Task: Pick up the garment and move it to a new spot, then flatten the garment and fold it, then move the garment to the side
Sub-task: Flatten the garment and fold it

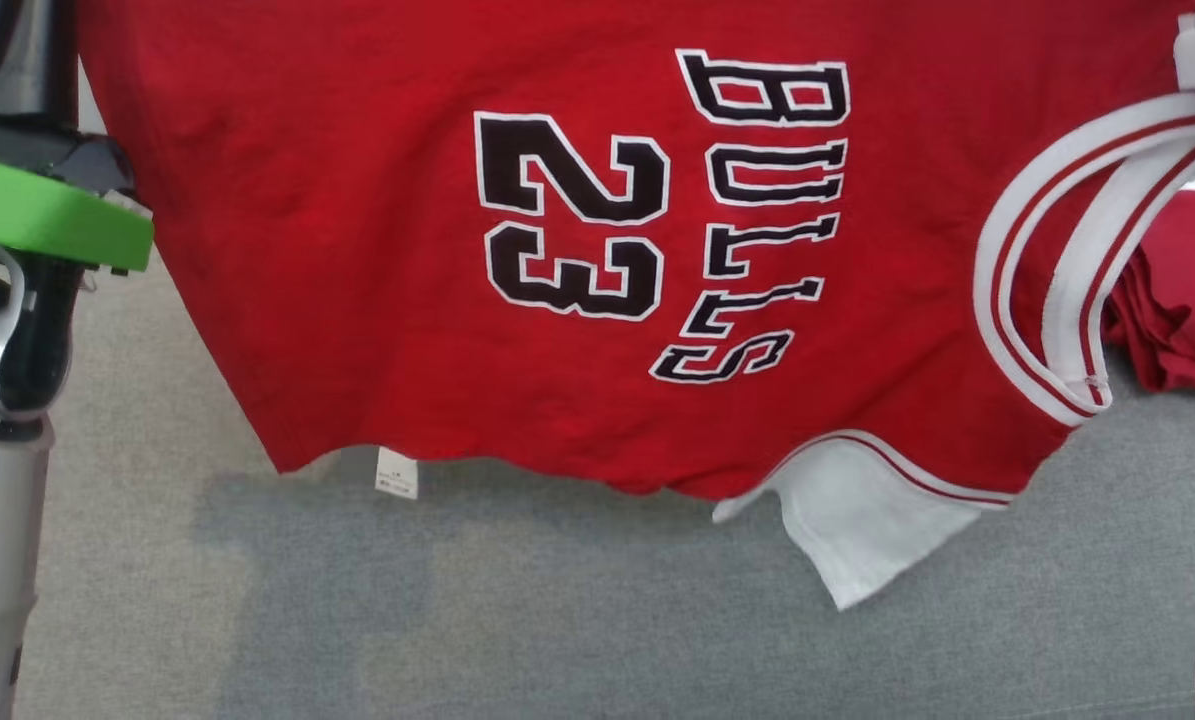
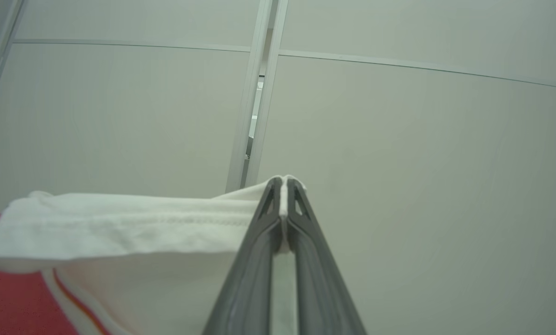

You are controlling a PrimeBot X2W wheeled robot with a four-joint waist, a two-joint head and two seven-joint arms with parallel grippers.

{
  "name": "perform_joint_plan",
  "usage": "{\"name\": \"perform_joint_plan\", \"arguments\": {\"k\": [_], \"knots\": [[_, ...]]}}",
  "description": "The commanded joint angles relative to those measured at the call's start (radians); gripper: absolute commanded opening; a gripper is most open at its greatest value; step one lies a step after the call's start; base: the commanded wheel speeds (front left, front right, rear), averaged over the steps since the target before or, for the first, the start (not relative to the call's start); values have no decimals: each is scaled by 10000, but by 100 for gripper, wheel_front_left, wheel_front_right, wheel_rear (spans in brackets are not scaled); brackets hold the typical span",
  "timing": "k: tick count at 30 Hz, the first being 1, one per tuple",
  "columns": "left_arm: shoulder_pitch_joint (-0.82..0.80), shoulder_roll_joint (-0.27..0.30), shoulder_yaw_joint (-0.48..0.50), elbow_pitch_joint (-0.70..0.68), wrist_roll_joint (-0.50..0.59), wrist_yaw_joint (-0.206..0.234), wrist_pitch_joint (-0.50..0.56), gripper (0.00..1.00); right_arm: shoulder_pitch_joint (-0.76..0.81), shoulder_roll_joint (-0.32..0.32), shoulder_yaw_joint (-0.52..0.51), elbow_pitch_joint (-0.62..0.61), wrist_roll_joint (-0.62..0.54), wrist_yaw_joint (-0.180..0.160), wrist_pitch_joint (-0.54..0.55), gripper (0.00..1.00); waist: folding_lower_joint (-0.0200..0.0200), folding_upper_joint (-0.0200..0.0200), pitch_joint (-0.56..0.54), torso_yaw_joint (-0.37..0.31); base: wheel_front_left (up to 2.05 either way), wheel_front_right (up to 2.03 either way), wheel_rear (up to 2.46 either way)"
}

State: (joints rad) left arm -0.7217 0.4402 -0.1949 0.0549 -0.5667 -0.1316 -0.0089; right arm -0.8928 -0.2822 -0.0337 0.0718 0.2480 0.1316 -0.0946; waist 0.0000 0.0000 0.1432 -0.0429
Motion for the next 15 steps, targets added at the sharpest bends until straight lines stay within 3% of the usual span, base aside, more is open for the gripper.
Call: {"name": "perform_joint_plan", "arguments": {"k": [1, 8, 15], "knots": [[-317, -3, -57, 243, -127, 24, 190, 0, -330, -36, 106, 295, -166, -20, 92, 0, 0, 0, 818, -157, 0, 0, 0], [-2071, -137, -48, 1702, -45, 73, 140, 0, -2367, 169, 427, 2000, -1109, -20, -227, 0, 0, 0, 2376, -485, 0, 0, 0], [-4678, -362, 181, 3339, 316, 152, -1014, 0, -4681, 564, -694, 3332, -2426, -22, -1302, 0, 0, 0, 3248, -761, 0, 0, 0]]}}
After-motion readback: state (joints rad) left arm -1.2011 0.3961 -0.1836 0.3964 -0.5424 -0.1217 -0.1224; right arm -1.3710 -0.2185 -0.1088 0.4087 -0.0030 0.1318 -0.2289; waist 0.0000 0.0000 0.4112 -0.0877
